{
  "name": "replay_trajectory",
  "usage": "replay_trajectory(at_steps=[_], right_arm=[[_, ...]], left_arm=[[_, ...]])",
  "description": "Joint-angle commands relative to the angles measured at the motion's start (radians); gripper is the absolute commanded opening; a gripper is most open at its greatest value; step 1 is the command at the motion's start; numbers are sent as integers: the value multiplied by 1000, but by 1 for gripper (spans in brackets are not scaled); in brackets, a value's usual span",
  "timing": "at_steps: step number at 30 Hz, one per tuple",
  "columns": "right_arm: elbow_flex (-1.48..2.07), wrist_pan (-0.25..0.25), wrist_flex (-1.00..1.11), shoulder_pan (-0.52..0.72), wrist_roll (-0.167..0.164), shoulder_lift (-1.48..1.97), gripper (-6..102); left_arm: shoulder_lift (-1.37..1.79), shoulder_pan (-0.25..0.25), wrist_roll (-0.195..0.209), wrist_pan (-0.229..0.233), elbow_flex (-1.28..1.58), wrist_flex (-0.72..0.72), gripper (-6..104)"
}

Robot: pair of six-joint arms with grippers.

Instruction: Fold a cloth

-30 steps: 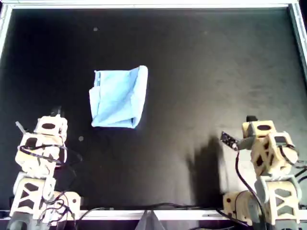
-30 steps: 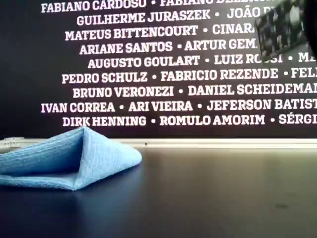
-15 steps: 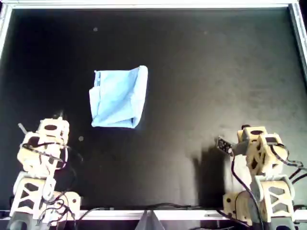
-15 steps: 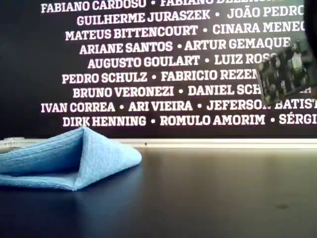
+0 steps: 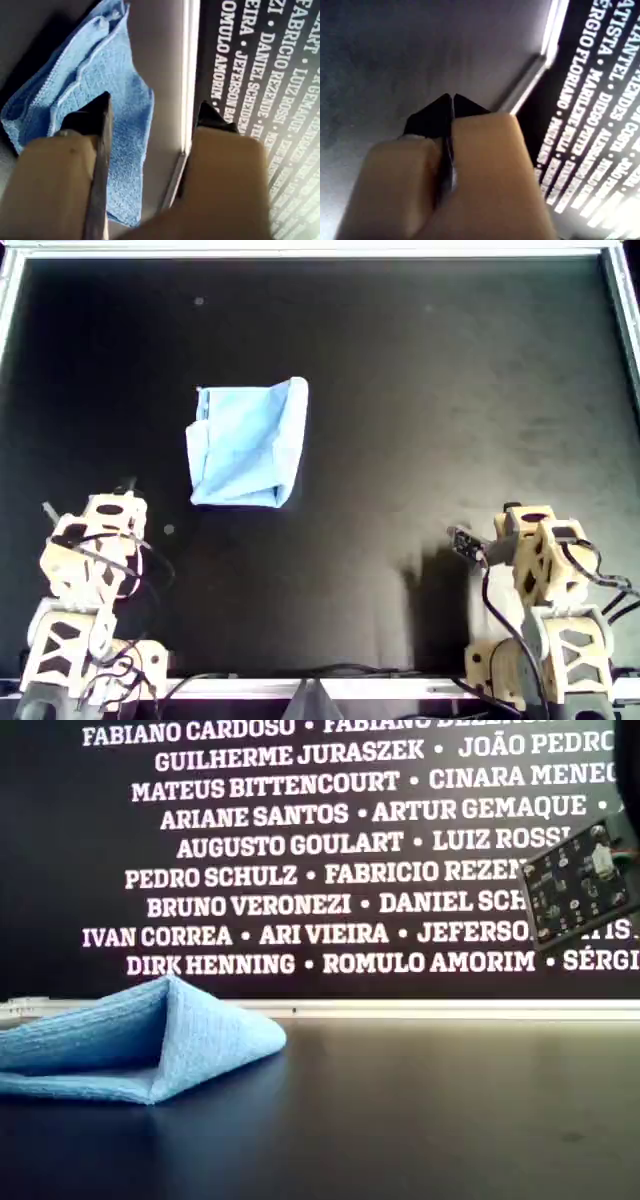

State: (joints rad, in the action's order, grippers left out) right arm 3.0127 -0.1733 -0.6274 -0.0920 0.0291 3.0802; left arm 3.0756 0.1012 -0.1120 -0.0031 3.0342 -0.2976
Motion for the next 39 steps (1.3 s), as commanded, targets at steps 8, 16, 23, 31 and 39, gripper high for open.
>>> replay_trajectory(at_steps=[8,16,23,31,39], right_arm=[[14,12,55,-11,-3,38,-2],[14,12,55,-11,9,38,-2],[14,-3,35,-3,-3,38,-2],[14,-3,32,3,-3,38,-2],[15,11,-187,-8,8,40,-2]], left_arm=[[14,-23,3,11,-12,-233,61],[14,-26,3,3,-12,-337,61],[14,-28,5,15,-12,-445,61],[17,-28,97,15,-11,-489,61],[15,-28,103,17,-11,-489,61]])
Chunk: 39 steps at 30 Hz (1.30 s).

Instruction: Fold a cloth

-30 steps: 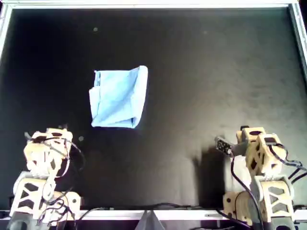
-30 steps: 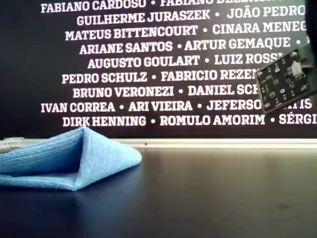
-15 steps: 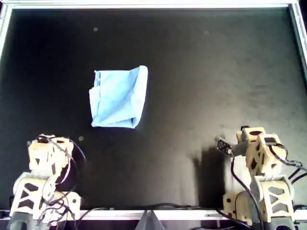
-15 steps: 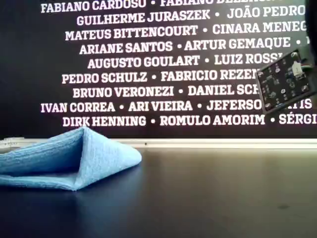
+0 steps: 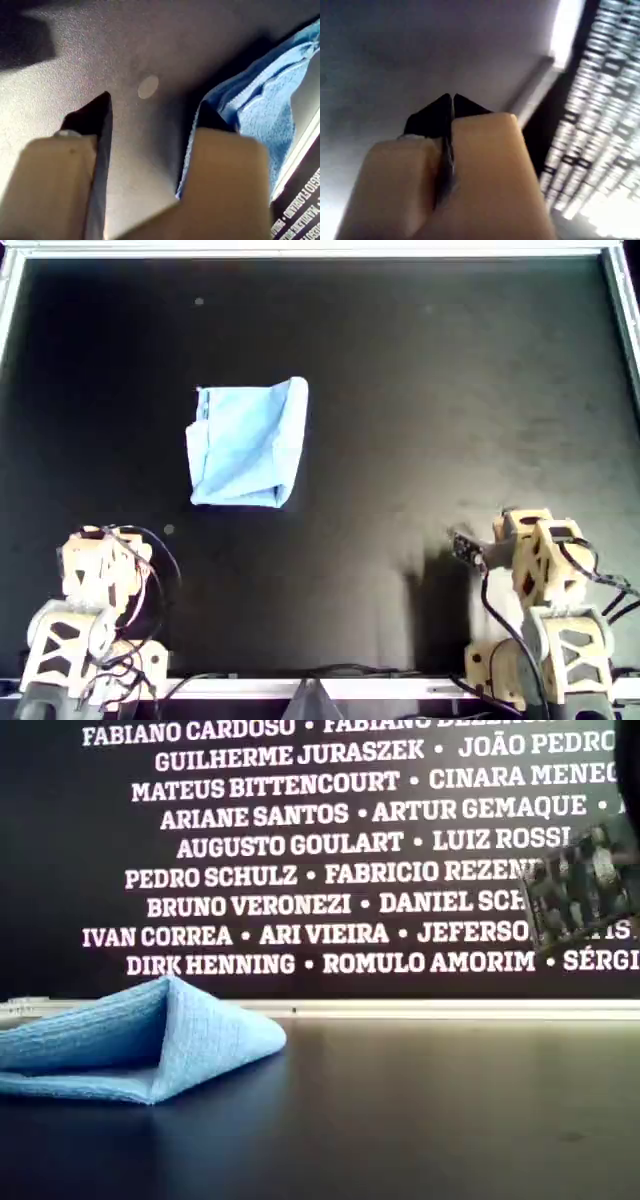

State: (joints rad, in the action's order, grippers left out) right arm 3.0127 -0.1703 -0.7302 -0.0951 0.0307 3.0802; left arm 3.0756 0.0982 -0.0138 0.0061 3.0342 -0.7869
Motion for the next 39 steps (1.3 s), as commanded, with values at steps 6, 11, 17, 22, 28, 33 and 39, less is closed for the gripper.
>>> replay_trajectory(at_steps=[6,11,17,22,28,33,39], right_arm=[[15,-6,-132,-6,-5,41,-2],[15,5,-132,-6,-5,40,-2],[15,5,-132,-6,-5,40,-2],[15,5,-132,-6,-5,40,-2],[15,5,-132,-6,-5,40,-2],[15,5,-132,-6,-5,40,-2],[15,5,-132,-6,-5,40,-2]], left_arm=[[15,-25,-8,8,-11,0,61],[15,-21,-6,6,-11,0,61],[15,-21,0,3,-11,0,61],[15,-21,0,3,-11,0,61],[15,-21,0,3,-11,0,61],[15,-21,0,3,-11,0,61],[15,-21,0,3,-11,0,61]])
